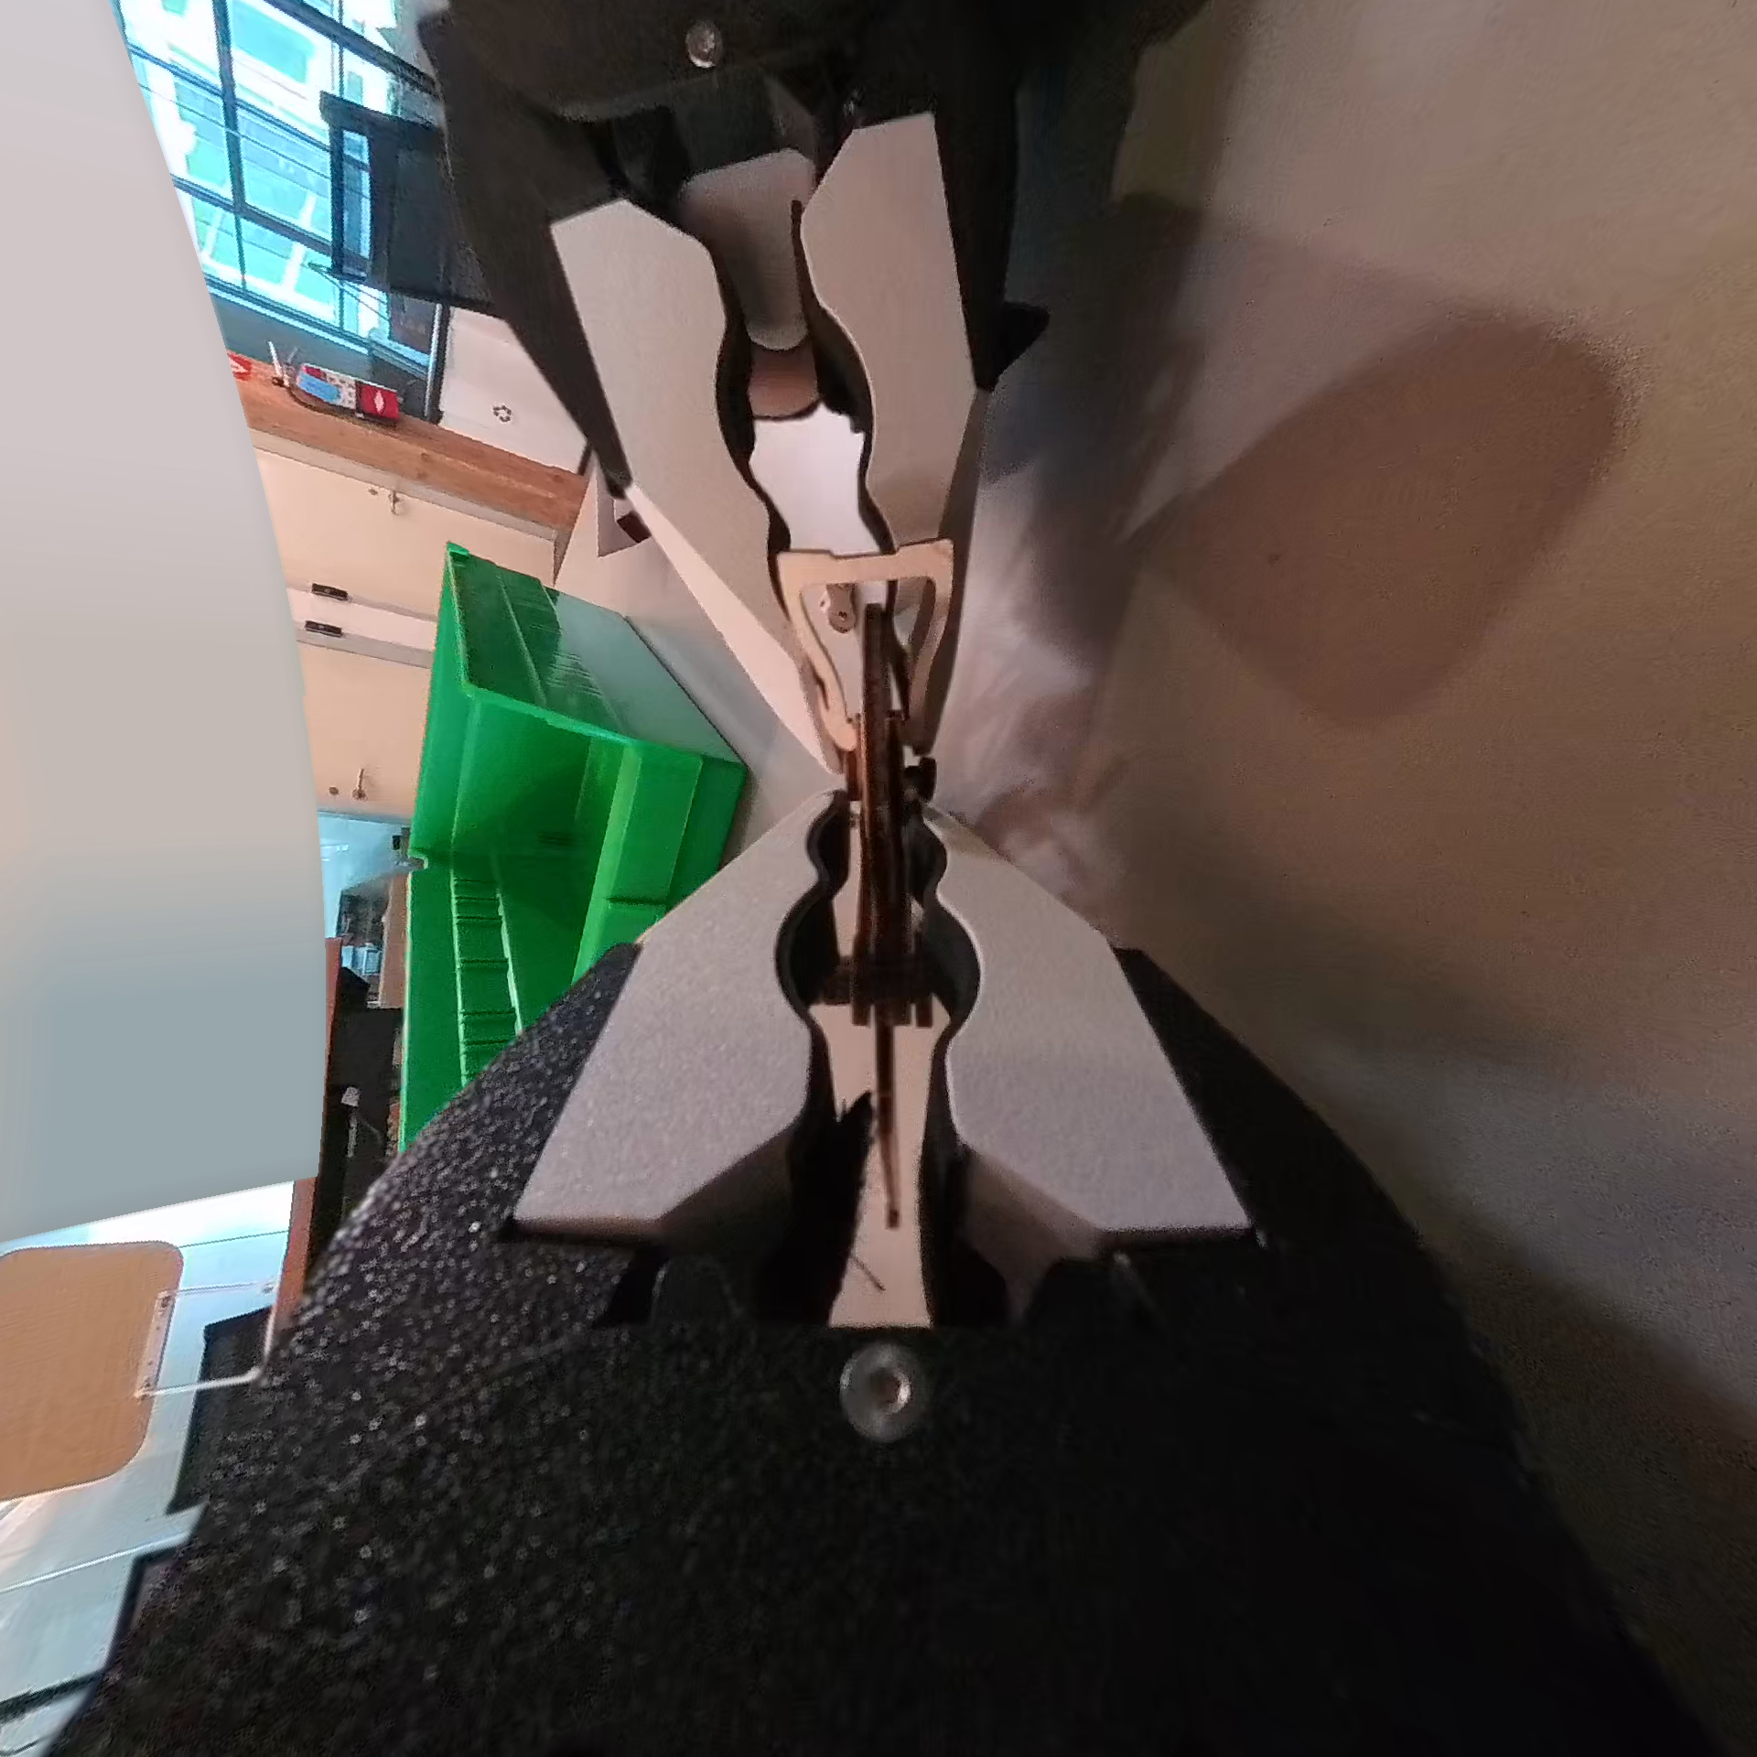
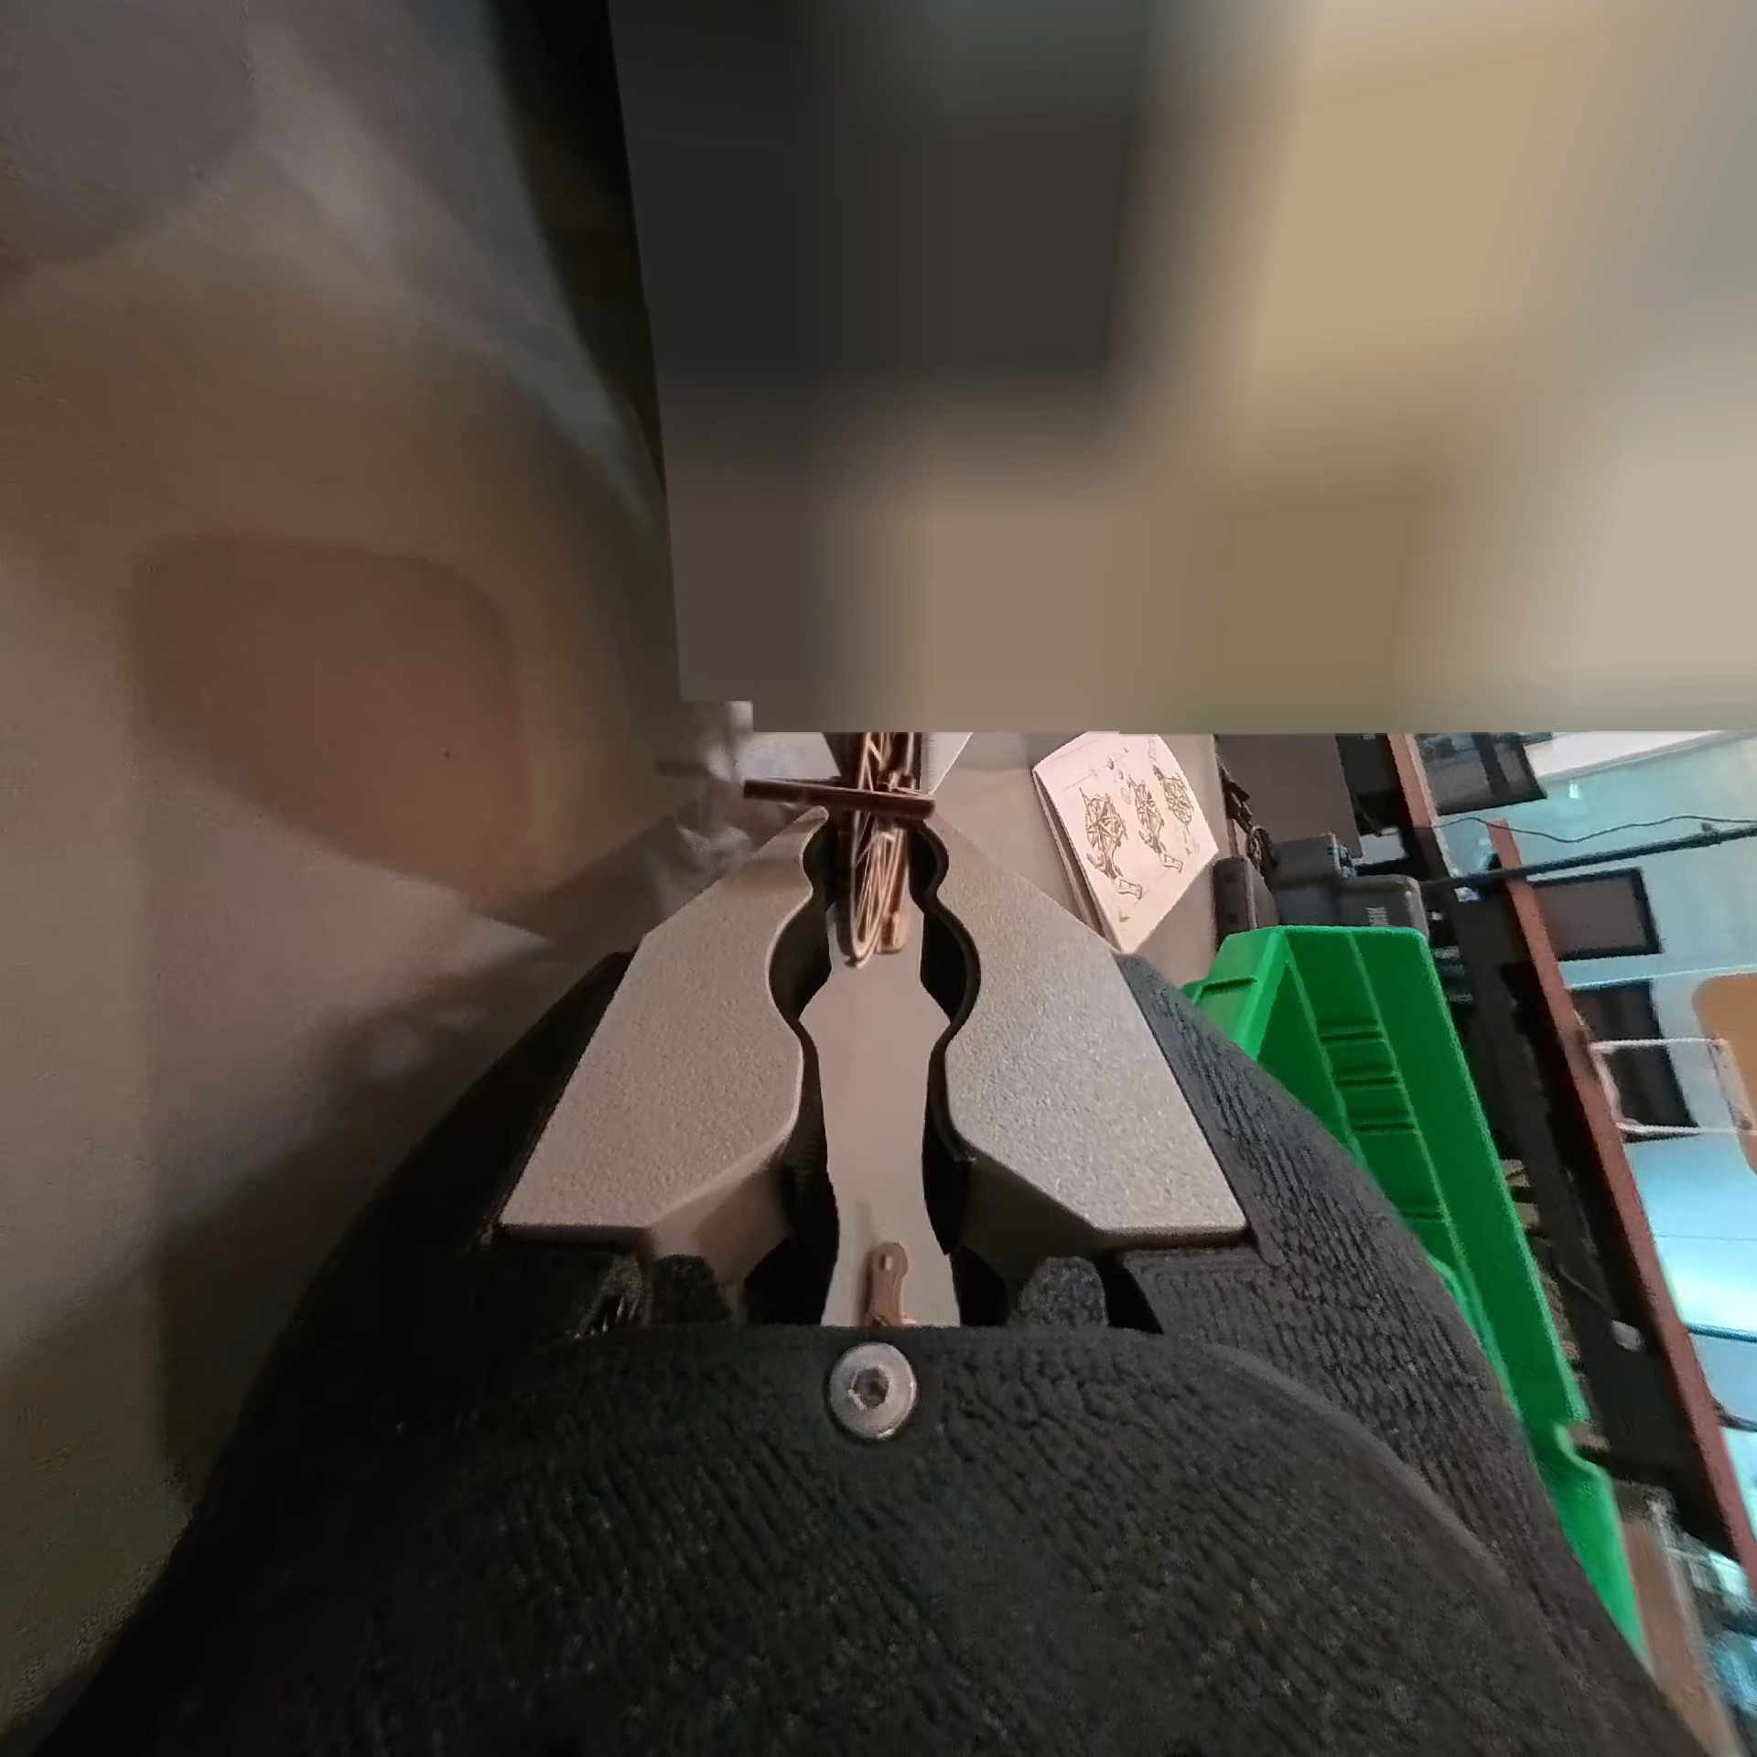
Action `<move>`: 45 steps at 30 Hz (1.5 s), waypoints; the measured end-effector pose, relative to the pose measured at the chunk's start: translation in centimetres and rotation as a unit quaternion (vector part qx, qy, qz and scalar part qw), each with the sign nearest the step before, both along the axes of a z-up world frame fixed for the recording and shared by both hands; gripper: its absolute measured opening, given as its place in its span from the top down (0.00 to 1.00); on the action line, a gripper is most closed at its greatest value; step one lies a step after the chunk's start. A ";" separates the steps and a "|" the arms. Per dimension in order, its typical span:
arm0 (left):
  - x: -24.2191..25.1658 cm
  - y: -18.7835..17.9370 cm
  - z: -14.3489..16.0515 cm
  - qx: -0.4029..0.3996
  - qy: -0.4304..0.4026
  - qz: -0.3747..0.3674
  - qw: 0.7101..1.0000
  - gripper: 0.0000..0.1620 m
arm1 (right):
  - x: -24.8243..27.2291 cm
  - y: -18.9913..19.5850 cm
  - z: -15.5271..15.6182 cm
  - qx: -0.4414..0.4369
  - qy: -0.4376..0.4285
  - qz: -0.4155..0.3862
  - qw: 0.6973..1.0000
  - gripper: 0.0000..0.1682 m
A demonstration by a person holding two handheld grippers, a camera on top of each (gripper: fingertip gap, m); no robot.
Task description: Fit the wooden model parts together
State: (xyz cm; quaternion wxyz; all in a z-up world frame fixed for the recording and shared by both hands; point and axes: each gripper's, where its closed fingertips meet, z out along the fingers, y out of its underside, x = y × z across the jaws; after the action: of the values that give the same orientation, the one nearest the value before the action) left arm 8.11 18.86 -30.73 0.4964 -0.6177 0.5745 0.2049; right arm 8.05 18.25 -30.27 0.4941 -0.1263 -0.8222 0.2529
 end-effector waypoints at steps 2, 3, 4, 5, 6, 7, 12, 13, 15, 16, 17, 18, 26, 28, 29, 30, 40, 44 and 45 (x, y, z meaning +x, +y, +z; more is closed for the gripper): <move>0.1 -0.1 -0.2 0.000 0.005 -0.005 1.000 0.95 | 0.0 -0.2 -0.3 -0.017 -0.016 0.002 1.000 0.91; 0.1 -0.1 -0.2 0.002 0.010 -0.006 1.000 0.95 | 0.0 -0.2 -0.4 -0.018 -0.020 0.002 1.000 0.91; 0.1 -0.1 -0.3 0.005 0.013 -0.007 1.000 0.95 | 0.0 -0.2 -0.4 -0.017 -0.020 0.000 1.000 0.91; 0.1 -0.1 -0.2 0.006 0.012 -0.008 1.000 0.95 | 0.0 -0.2 -0.5 -0.017 -0.020 -0.001 1.000 0.91; 0.1 -0.1 -0.2 0.005 0.008 -0.007 1.000 0.95 | 0.0 -0.2 -0.4 -0.019 -0.021 -0.004 1.000 0.91; 0.0 -0.1 -0.2 0.004 0.005 -0.006 1.000 0.95 | -0.1 -0.1 -0.4 -0.025 -0.023 -0.007 0.999 0.92; 0.0 -0.2 -0.2 0.008 0.008 -0.007 1.000 0.95 | -0.1 -0.1 -0.3 -0.060 -0.049 -0.025 0.997 0.93; 0.0 -0.2 -0.2 0.006 0.008 -0.006 1.000 0.95 | -0.1 -0.1 -0.3 -0.062 -0.052 -0.027 0.996 0.93; 0.0 -0.3 -0.3 -0.001 0.010 -0.005 1.000 0.95 | -0.1 -0.2 -0.4 -0.054 -0.054 -0.029 0.997 0.94; 0.1 -0.4 -0.4 -0.001 0.013 -0.007 1.000 0.95 | -0.1 -0.2 -0.5 -0.047 -0.055 -0.031 0.997 0.94; 0.1 -0.4 -0.4 0.001 0.019 -0.007 1.000 0.95 | -0.1 -0.3 -0.5 -0.036 -0.055 -0.031 0.997 0.94; 0.1 -0.4 -0.4 0.004 0.024 -0.008 1.000 0.95 | -0.1 -0.3 -0.6 -0.028 -0.055 -0.031 0.998 0.94; 0.5 -1.0 -0.5 0.012 0.037 -0.032 0.999 0.95 | 0.3 -1.0 -0.6 -0.079 -0.089 -0.015 0.993 0.93; 0.6 -1.0 -0.5 0.009 0.033 -0.033 0.999 0.95 | 0.4 -1.0 -0.7 -0.085 -0.092 -0.010 0.992 0.93; 0.6 -1.0 -0.5 0.009 0.029 -0.032 0.999 0.95 | 0.4 -1.0 -0.7 -0.082 -0.086 -0.007 0.993 0.92; 0.6 -1.0 -0.4 0.010 0.025 -0.030 0.999 0.95 | 0.3 -1.0 -0.6 -0.073 -0.072 -0.005 0.995 0.92; -0.2 -0.5 -0.5 0.040 0.039 -0.011 0.998 0.94 | 0.4 0.3 -1.6 0.055 -0.012 0.010 0.998 0.77; -0.4 -0.2 -0.8 0.062 0.064 -0.011 0.996 0.94 | 1.1 0.6 -1.2 0.039 -0.009 0.033 0.999 0.70; -0.4 -0.3 -1.0 0.063 0.070 -0.016 0.995 0.94 | 1.3 0.8 -1.2 0.036 -0.009 0.034 0.999 0.69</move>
State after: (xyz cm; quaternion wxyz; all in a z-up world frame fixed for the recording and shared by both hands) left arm 7.70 18.59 -31.76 0.4961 -0.5601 0.6033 0.2760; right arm 9.31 19.02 -31.44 0.4819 -0.0821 -0.8391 0.2385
